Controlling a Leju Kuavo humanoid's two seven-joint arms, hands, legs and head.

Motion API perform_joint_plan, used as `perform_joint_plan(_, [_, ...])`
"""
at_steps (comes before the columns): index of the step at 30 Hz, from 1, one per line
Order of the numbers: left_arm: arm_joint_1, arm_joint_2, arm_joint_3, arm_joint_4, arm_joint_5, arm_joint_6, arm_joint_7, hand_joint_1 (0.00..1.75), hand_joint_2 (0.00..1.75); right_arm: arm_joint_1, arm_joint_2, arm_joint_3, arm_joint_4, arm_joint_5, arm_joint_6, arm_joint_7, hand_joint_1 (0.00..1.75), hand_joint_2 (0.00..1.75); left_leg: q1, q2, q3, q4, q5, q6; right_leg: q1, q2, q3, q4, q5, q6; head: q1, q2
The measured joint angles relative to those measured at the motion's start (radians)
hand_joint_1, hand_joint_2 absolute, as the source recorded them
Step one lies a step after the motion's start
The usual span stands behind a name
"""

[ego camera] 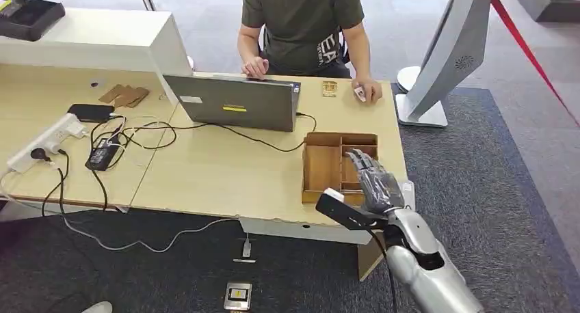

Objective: Pass the card to the sensor for recognition and then transmit it.

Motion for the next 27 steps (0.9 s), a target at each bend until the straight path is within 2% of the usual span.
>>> perform_joint_plan(11, [0.0, 0.0, 0.0, 0.0, 0.0, 0.0, 0.0, 0.0, 1.75, -0.016, 0.016, 0.018, 0.074, 0.004, -0.003, 0.0, 0.0, 1.75, 0.0, 0.0, 0.0, 0.0, 0.0, 0.0, 0.0, 0.0, 0.0, 0.0, 0.0, 0.0, 0.0, 0.0])
perform_joint_plan(19, [0.0, 0.0, 0.0, 0.0, 0.0, 0.0, 0.0, 0.0, 1.75, -0.057, 0.028, 0.019, 0.163, 0.002, -0.04, -0.015, 0.0, 1.75, 0.0, 0.0, 0.0, 0.0, 0.0, 0.0, 0.0, 0.0, 0.0, 0.0, 0.0, 0.0, 0.0, 0.0])
perform_joint_plan(27, [0.0, 0.0, 0.0, 0.0, 0.0, 0.0, 0.0, 0.0, 1.75, -0.079, 0.036, 0.019, 0.235, 0.053, -0.066, -0.011, 0.0, 1.75, 0.0, 0.0, 0.0, 0.0, 0.0, 0.0, 0.0, 0.0, 0.0, 0.0, 0.0, 0.0, 0.0, 0.0])
